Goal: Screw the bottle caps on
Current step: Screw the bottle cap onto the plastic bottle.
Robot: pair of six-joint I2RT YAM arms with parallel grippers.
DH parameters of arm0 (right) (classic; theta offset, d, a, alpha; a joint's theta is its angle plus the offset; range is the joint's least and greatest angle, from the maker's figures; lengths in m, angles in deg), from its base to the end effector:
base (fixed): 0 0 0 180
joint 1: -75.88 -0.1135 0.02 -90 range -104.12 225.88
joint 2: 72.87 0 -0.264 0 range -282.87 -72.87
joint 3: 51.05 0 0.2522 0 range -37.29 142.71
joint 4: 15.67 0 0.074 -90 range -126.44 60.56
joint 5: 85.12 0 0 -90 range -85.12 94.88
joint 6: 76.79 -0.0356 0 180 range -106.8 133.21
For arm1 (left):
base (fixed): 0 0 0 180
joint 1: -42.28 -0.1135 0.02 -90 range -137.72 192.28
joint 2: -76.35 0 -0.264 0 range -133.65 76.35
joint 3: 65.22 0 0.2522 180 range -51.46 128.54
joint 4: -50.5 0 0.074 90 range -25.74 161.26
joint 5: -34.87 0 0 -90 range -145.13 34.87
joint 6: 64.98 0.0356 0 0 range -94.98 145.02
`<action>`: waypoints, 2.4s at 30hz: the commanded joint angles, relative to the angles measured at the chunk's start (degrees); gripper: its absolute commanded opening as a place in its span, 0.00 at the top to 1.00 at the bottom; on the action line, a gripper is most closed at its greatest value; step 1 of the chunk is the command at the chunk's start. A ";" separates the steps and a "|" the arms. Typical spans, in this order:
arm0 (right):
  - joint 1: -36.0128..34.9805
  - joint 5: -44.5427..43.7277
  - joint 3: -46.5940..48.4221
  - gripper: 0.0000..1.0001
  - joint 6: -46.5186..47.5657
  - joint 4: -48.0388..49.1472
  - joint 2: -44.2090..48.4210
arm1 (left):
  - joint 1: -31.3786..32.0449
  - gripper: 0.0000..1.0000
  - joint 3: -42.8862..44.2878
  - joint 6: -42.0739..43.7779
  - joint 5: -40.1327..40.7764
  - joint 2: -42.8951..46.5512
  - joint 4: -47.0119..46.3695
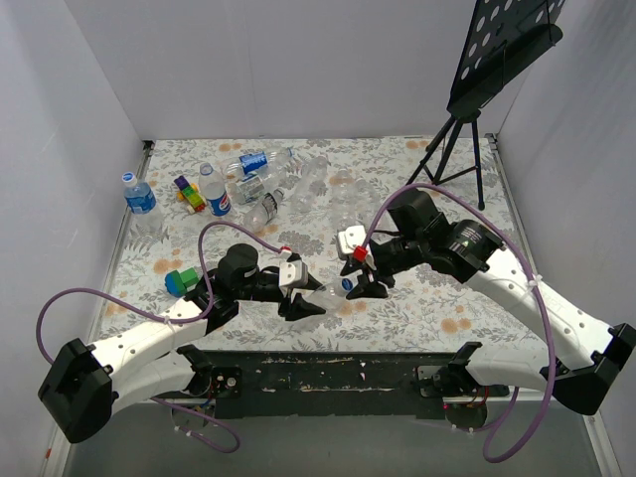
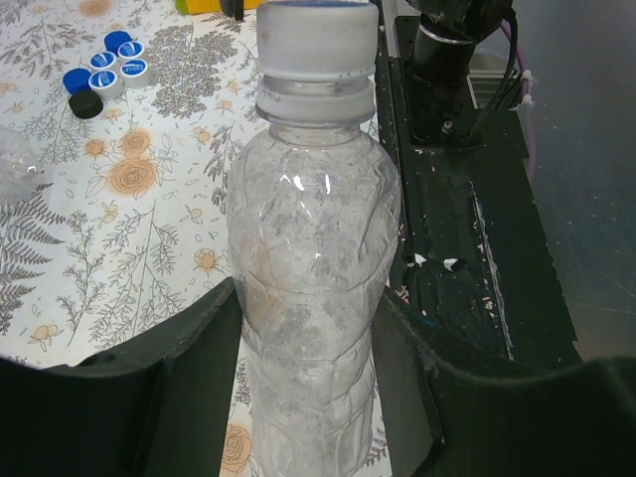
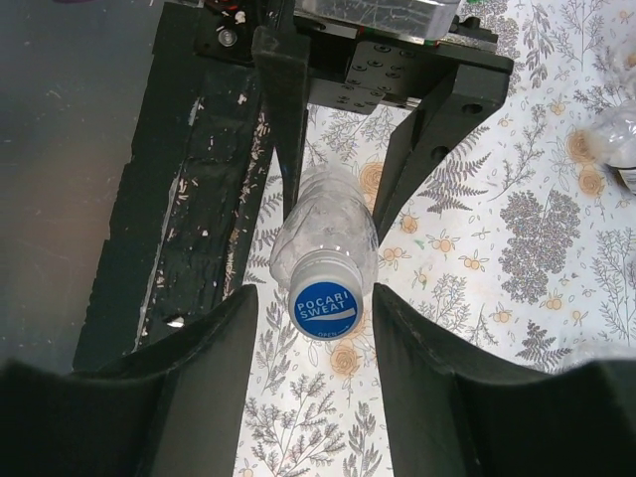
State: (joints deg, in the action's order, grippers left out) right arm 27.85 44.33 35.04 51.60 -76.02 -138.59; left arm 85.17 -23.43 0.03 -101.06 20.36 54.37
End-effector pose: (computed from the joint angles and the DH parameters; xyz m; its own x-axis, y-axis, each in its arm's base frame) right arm 0.1341 0.1829 0.3767 0.2219 -0.4703 -0.8541 -0.9720 -0.1757 -0.1559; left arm 0.1370 -0.1622 0.2398 -0.6174 0.1725 -0.7675 0.7866 0.1297 -0.6036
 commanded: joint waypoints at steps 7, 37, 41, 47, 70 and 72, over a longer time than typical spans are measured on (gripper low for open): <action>-0.57 -1.65 1.76 0.57 -0.95 -0.43 -1.08 | -0.53 0.54 1.85 -1.02 -2.14 0.70 -1.89; -1.01 -19.75 -3.88 0.54 -59.97 22.43 -3.29 | 21.09 0.55 -7.74 25.73 63.36 7.56 -10.17; -0.93 -22.03 0.78 0.33 -44.67 15.93 0.40 | 15.83 0.52 -4.58 16.06 47.64 6.95 -3.57; -1.01 -17.30 5.97 0.31 -23.66 6.35 3.04 | 5.46 0.51 1.23 4.79 18.21 3.87 1.89; -2.07 -2.35 6.85 0.38 -1.57 -5.62 0.33 | -0.62 0.51 4.40 0.91 -7.24 -1.23 2.95; -2.33 -2.53 6.77 0.39 -1.57 -5.53 -0.20 | -0.62 0.51 4.49 0.91 -7.42 -1.32 3.12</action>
State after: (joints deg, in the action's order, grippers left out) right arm 26.23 40.06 39.83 48.47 -81.03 -138.19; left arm 84.80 -21.26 1.03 -106.26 19.01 57.47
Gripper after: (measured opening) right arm 0.617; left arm 0.503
